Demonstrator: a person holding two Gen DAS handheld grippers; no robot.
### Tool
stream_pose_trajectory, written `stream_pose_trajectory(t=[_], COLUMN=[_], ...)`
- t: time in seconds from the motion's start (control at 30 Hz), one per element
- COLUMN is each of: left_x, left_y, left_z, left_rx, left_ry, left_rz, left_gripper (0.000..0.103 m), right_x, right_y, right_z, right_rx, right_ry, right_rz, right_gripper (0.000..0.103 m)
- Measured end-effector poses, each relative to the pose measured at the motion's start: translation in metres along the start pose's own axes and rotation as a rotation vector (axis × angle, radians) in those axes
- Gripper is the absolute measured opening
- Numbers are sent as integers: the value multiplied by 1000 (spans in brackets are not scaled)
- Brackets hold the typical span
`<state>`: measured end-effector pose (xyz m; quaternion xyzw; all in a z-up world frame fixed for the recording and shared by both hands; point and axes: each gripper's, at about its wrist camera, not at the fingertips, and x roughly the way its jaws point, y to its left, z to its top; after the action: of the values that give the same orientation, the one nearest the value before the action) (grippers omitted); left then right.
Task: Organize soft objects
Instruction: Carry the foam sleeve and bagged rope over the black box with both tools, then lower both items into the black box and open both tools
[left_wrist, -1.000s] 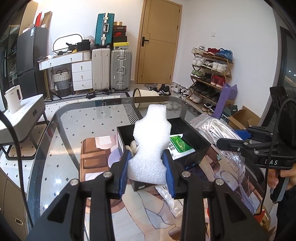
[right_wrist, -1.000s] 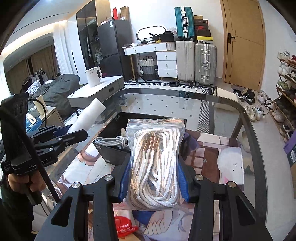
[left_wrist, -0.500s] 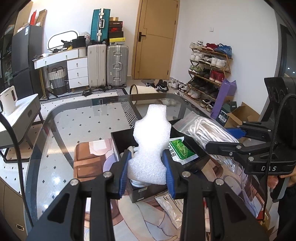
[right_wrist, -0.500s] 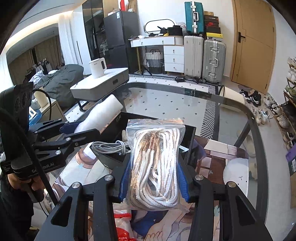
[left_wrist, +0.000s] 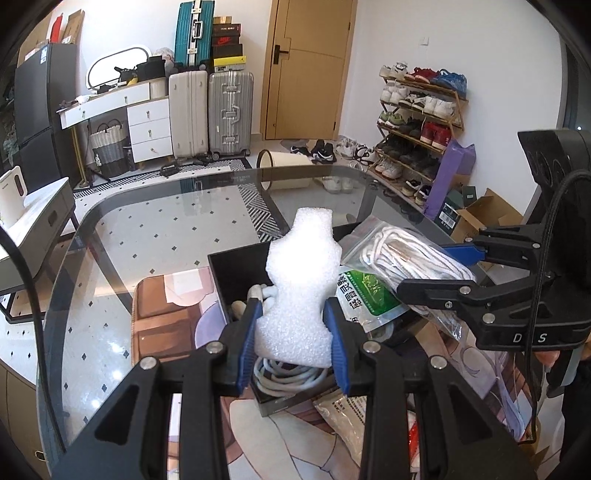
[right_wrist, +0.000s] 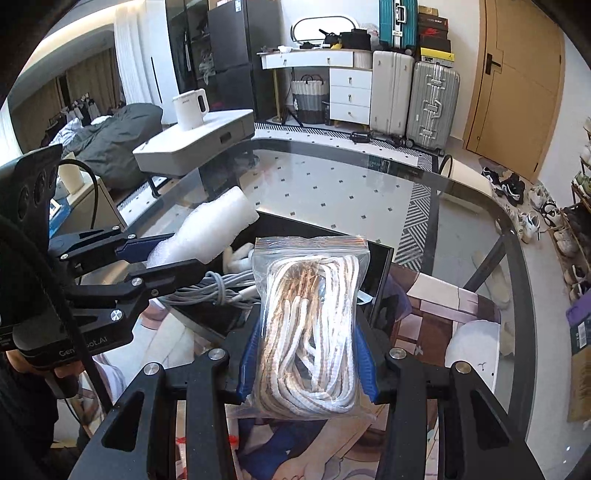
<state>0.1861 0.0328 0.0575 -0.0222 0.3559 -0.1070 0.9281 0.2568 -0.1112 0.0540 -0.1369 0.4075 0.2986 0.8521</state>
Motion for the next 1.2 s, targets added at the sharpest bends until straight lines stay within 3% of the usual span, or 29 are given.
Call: stream_pose_trajectory(t=[0.63,1.2], left_x=[36,35], left_y=[-8,-17], left_z=[9,4], left_rx=[18,108], left_ry=[60,65], left_rz=[4,-6], left_gripper=[33,33], right_x=[35,48], right_y=[5,12], right_z=[20,10], right_rx=[-100,-72], right_ry=[66,92], right_rz=[4,-16], right_gripper=[45,44])
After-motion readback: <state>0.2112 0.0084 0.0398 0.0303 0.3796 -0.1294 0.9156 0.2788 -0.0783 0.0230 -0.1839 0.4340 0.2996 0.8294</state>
